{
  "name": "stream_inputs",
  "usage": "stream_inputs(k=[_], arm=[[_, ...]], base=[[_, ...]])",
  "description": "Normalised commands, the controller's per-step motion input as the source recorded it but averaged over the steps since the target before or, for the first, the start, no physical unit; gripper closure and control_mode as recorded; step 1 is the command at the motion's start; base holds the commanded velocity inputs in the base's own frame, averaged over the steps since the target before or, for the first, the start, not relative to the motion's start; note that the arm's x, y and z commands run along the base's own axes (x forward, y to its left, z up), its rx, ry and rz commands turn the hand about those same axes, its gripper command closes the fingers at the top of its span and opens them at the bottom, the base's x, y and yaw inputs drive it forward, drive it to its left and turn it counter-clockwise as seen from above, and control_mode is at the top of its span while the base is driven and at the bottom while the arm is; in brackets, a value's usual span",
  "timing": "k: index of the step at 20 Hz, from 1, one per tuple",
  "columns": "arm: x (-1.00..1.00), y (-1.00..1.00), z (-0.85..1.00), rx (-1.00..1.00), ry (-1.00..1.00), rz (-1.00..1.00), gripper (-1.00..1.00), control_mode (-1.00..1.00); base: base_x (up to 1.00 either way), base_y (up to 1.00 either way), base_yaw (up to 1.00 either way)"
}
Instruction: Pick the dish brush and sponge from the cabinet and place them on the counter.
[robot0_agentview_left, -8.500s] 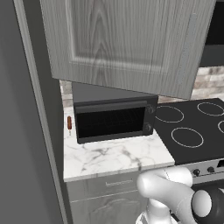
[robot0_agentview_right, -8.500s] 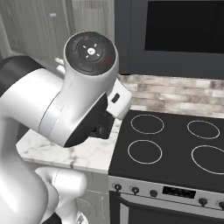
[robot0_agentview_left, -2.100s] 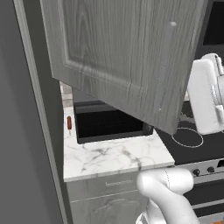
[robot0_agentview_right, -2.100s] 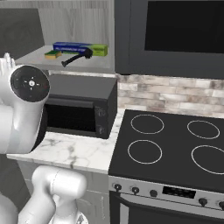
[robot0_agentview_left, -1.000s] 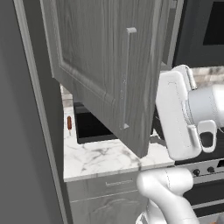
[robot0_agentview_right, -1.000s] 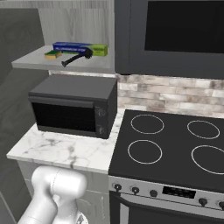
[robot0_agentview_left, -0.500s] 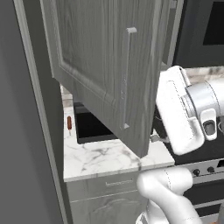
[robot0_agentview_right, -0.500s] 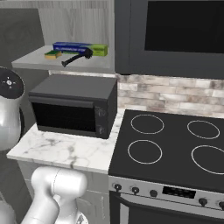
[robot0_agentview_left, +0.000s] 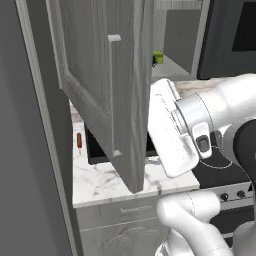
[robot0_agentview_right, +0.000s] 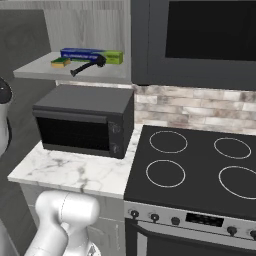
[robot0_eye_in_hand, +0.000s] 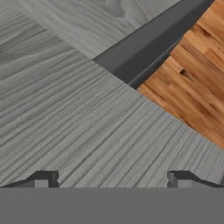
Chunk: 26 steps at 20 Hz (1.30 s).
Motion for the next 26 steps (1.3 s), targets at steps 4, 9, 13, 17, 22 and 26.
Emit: stream_inputs(k=[4, 9, 13, 17, 22, 26], arm=[[0.28, 0.97, -0.09, -0.07, 0.0, -0.05, -1.0, -1.0], [0.12, 0.56, -0.01, -0.14, 0.0, -0.12, -1.0, -1.0], [0.14, 0.3, -0.05, -0.16, 0.0, -0.11, -1.0, -1.0], [0.03, 0.17, -0.03, -0.07, 0.0, -0.02, -1.0, -1.0], [0.0, 0.02, 0.0, 0.0, 0.0, 0.0, -1.0, -1.0], [0.0, -0.04, 0.0, 0.0, 0.0, 0.0, -1.0, -1.0]], base=[[0.0, 0.0, 0.0], [0.0, 0.0, 0.0], [0.0, 0.0, 0.0], [0.0, 0.0, 0.0], [0.0, 0.0, 0.0], [0.0, 0.0, 0.0]])
